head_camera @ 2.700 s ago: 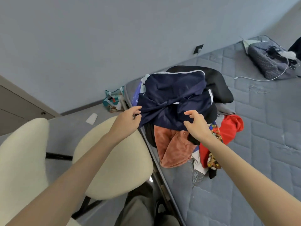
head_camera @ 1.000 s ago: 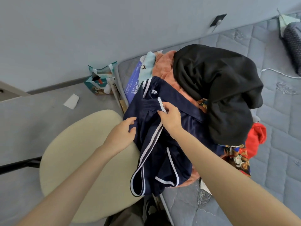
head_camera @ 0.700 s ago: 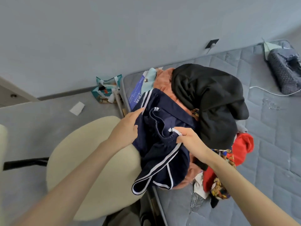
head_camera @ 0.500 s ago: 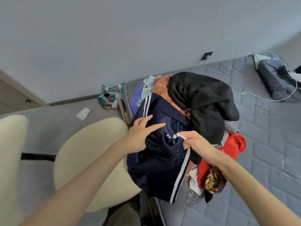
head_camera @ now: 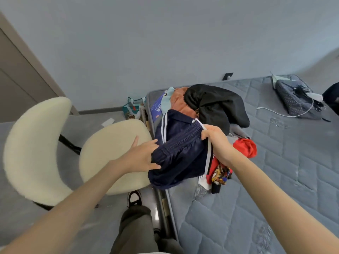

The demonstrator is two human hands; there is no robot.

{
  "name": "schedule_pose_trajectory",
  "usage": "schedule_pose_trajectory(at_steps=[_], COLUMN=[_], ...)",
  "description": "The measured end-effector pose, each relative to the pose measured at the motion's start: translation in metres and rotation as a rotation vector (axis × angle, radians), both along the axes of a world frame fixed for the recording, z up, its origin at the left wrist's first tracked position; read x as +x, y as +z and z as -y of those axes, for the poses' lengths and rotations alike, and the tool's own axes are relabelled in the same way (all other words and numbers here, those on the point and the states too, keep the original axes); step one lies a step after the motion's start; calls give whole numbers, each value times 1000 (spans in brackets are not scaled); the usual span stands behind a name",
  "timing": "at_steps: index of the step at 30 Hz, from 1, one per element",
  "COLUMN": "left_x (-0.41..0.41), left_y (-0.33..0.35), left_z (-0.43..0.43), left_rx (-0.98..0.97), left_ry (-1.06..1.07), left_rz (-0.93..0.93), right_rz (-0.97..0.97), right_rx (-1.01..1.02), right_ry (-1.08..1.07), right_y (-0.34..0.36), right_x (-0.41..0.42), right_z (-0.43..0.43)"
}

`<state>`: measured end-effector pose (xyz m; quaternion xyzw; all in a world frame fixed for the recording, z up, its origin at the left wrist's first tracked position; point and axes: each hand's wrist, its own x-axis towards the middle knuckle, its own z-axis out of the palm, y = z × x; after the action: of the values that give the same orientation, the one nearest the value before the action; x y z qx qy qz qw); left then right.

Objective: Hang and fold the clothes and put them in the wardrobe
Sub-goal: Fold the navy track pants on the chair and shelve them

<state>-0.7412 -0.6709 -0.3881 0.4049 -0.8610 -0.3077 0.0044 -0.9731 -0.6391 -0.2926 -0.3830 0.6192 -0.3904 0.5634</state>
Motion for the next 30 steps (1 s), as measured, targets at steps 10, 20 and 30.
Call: schedule_pose_trajectory(at_steps=[10,20,30], left_x=[118,238,335], left_y=[155,263,292], left_z=[-88,-268,-484], left_rx=[-401,-245,-67], left_ry=[225,1001,1200], left_rz=[-209,-368,-174], right_rz=[255,52,-86], right_rx=[-63,-447,-756], right_ry=[24,514,862], right_y=[102,197,212], right_x=[119,284,425], right_z=[2,-86,-246])
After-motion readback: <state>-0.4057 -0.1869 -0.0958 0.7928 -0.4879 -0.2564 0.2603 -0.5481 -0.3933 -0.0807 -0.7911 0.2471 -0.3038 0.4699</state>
